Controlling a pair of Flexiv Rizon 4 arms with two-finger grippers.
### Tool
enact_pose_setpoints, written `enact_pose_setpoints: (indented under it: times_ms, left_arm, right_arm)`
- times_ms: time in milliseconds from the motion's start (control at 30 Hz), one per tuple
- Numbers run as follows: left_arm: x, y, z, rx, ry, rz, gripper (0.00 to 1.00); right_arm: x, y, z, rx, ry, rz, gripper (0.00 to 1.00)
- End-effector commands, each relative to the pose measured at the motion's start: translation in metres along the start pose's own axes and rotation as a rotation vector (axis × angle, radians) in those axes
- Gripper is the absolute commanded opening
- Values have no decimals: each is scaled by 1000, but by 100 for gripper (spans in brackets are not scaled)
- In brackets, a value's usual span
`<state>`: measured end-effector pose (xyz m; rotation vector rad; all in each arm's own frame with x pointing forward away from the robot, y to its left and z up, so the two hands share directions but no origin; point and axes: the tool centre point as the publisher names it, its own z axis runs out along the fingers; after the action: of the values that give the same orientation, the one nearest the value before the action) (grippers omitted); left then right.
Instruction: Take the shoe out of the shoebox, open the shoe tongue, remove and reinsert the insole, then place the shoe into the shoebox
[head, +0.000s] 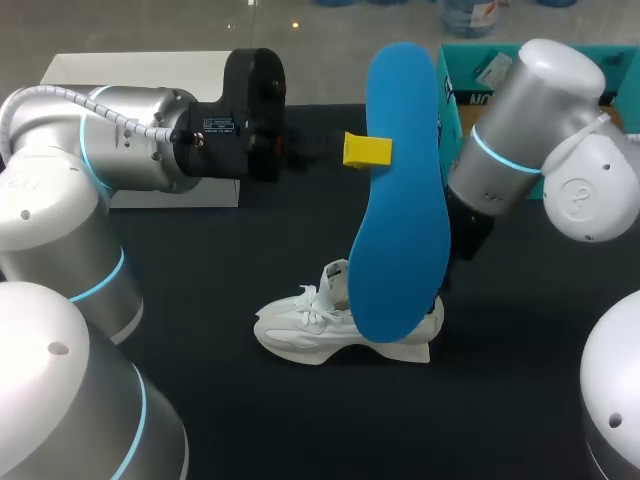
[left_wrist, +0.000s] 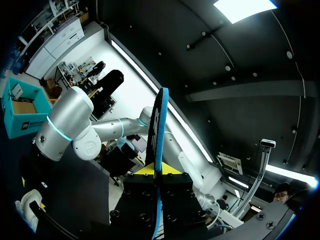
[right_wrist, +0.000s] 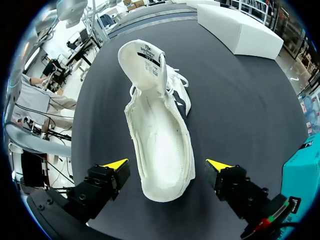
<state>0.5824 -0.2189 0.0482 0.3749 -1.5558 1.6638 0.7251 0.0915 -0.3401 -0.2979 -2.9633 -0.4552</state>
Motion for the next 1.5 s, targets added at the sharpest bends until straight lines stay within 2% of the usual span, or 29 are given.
enact_pose_setpoints:
  times_ms: [33, 433, 733, 1500]
  left_arm:
    - [-1, 1, 1, 1, 1, 0, 0]
    - [-1, 1, 1, 1, 1, 0, 0]
    - [-1, 1, 1, 1, 1, 0, 0]
    - [-1, 1, 1, 1, 1, 0, 0]
  right_arm:
    - [5, 1, -10, 69, -27, 1, 100]
    - [12, -1, -31, 166, -59, 8, 100]
    - [13, 0, -36, 198, -75, 3, 100]
    - [14, 2, -34, 202, -65, 1, 100]
